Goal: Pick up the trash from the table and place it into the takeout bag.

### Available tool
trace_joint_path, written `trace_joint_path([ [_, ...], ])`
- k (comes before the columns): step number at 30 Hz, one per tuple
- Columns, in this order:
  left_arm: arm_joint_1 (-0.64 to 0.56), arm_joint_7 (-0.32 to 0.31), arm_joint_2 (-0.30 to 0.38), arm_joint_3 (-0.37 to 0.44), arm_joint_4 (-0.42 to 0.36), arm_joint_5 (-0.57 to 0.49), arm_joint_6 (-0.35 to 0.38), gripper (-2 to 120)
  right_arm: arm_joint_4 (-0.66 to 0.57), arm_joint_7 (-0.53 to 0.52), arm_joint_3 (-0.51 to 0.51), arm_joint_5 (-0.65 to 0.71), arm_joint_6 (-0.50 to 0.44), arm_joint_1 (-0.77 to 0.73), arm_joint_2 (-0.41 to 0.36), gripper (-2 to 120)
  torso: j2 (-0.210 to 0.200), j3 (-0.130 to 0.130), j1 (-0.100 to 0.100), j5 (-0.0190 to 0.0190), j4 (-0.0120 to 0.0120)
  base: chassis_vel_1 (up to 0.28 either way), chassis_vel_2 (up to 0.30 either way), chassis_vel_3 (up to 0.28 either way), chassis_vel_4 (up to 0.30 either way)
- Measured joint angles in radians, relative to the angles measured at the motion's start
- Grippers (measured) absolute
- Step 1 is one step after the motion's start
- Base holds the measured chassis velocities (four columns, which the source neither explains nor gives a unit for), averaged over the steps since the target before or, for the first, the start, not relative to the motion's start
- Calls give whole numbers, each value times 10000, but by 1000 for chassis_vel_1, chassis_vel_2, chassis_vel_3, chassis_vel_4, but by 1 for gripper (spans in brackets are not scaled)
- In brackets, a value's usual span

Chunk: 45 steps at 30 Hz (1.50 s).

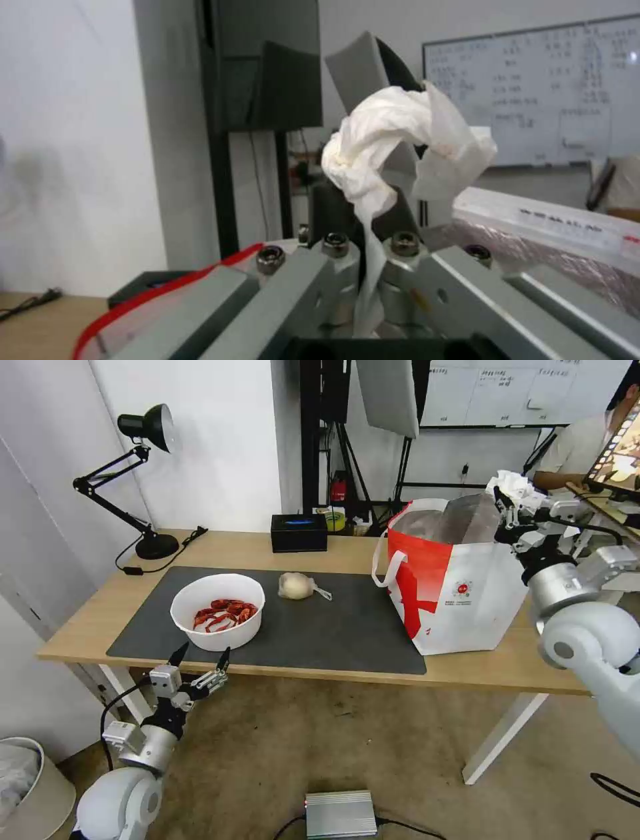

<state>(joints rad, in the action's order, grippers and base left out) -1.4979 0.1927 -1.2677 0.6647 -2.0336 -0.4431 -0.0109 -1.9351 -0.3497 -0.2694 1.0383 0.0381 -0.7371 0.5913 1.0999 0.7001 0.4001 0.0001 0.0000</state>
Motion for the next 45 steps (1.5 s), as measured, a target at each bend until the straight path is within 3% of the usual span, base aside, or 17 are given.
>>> trace_joint_path([
  [11,88,18,9,-10,78,-32,-8,100,533,-1184,1084,1040,1323,1985,-171,0,0,0,0,-2,0,0,0,0,0],
  [14,96,45,-2,-10,110,-50,-16,100,893,-1714,1710,1539,2113,2850,-77,0,0,0,0,-2,0,0,0,0,0],
  [23,117,53,-61,-6,134,-63,-19,100,1487,-2754,2454,2708,3187,3728,380,0,0,0,0,-2,0,0,0,0,0],
  [34,125,56,-130,32,150,-57,-20,100,1976,-3695,2670,3407,3958,4170,784,0,0,-1,0,-1,1,0,0,0,0],
  [36,140,52,-135,40,174,-51,-19,100,2049,-3746,2670,3412,3991,4169,877,14,0,-1,0,-2,0,0,0,0,0],
  [42,173,48,-140,38,209,-30,-13,100,2146,-3735,2670,3393,4002,4156,977,30,0,-1,0,-1,0,0,0,0,0],
  [45,204,46,-147,4,227,-11,10,100,2224,-3690,2670,3364,4015,4161,1045,44,0,-1,0,-1,1,0,0,0,0],
])
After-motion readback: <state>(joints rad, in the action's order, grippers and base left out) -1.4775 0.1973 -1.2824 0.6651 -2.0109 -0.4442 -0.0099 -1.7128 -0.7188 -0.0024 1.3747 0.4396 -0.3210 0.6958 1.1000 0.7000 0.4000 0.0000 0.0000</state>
